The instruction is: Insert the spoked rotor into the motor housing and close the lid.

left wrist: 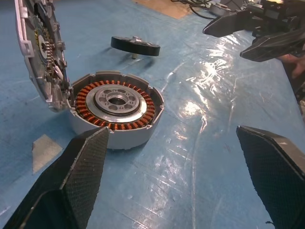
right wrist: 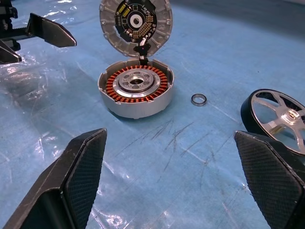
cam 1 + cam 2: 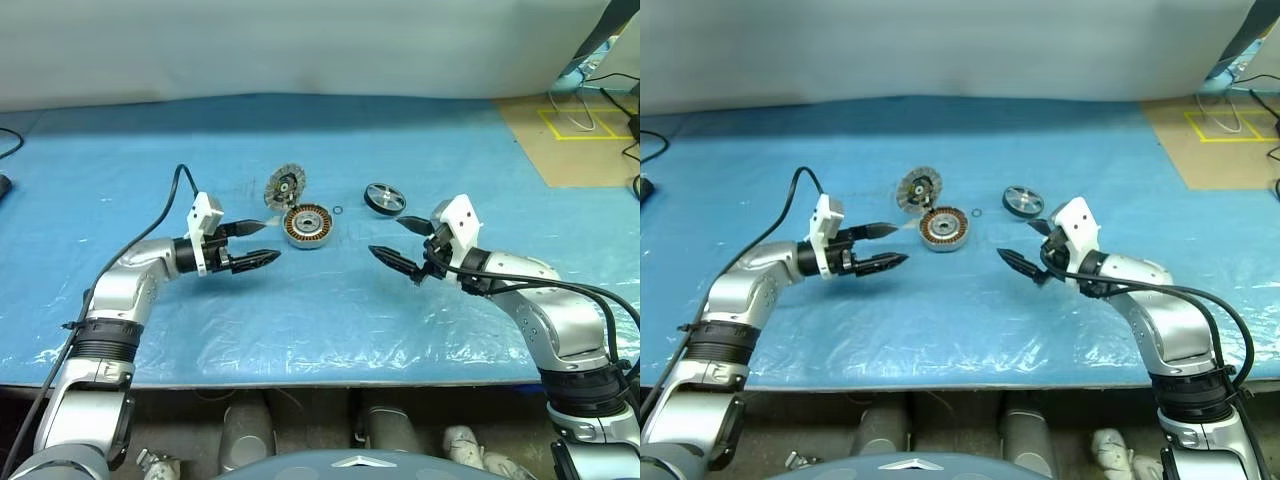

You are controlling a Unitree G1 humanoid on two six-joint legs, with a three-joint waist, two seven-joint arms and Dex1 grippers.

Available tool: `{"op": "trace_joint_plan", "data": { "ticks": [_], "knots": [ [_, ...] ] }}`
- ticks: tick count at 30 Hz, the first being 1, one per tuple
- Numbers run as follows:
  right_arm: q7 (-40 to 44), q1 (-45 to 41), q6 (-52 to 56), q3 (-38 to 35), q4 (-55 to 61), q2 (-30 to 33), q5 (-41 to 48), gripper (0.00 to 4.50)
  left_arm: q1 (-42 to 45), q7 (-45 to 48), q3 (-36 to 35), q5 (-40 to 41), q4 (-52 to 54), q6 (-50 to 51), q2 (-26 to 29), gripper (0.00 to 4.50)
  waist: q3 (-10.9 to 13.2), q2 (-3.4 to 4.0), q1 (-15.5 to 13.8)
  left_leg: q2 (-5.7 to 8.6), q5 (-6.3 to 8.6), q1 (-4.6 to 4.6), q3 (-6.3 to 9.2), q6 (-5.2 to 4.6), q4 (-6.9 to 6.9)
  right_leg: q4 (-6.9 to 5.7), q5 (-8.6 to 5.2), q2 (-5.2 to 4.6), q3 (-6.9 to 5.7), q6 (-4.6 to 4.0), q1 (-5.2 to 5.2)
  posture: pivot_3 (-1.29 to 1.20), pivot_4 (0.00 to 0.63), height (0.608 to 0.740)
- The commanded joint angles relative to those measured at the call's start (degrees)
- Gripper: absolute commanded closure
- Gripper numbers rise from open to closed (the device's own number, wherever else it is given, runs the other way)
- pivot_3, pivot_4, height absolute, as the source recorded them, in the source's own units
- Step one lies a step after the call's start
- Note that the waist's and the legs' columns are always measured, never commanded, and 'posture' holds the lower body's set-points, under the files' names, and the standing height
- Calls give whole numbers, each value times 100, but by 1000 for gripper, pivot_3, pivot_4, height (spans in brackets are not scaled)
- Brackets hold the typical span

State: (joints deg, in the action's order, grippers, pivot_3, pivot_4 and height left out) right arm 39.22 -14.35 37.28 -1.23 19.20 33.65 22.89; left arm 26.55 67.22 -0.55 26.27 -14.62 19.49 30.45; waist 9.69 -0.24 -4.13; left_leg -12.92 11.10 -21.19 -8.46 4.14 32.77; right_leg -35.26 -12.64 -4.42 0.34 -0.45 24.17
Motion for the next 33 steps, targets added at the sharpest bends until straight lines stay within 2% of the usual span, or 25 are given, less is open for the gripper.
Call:
{"op": "trace_joint_plan", "data": {
  "ticks": [1,8,20,26,29,33],
  "knots": [
    [72,-37,-250,23,45,64,-84,0,100,-41,-95,57,188,10,-19,25,0,0,2,0,0,0,0,0,1,-1,0,0,0,0,0,0,150,740],
    [-32,-88,-165,-34,2,-43,-63,0,168,-13,-76,-5,57,-54,-14,25,0,0,2,-1,0,2,0,0,2,-6,-1,0,3,-2,0,0,150,740],
    [287,-142,-214,71,26,58,-58,0,158,178,-164,1,-279,-333,-34,25,0,0,1,-1,0,2,0,-1,3,-6,-1,0,7,-2,0,0,150,740],
    [687,-399,-538,648,-304,392,-561,0,165,91,-130,-1,-87,-232,-60,25,0,0,3,-1,0,3,0,-1,4,-7,-1,0,9,-2,0,0,150,740],
    [1007,-748,-800,927,-604,487,-748,0,136,34,-71,-50,42,-185,-43,25,0,0,12,-1,0,2,0,-1,6,-8,-2,0,10,-3,1,0,150,740],
    [1502,-1624,-1034,1290,-1113,377,-881,0,88,-53,-84,-7,248,-26,-17,25,0,0,32,-2,0,1,-1,-2,12,-19,-2,0,12,-4,7,0,150,740]
  ]
}}
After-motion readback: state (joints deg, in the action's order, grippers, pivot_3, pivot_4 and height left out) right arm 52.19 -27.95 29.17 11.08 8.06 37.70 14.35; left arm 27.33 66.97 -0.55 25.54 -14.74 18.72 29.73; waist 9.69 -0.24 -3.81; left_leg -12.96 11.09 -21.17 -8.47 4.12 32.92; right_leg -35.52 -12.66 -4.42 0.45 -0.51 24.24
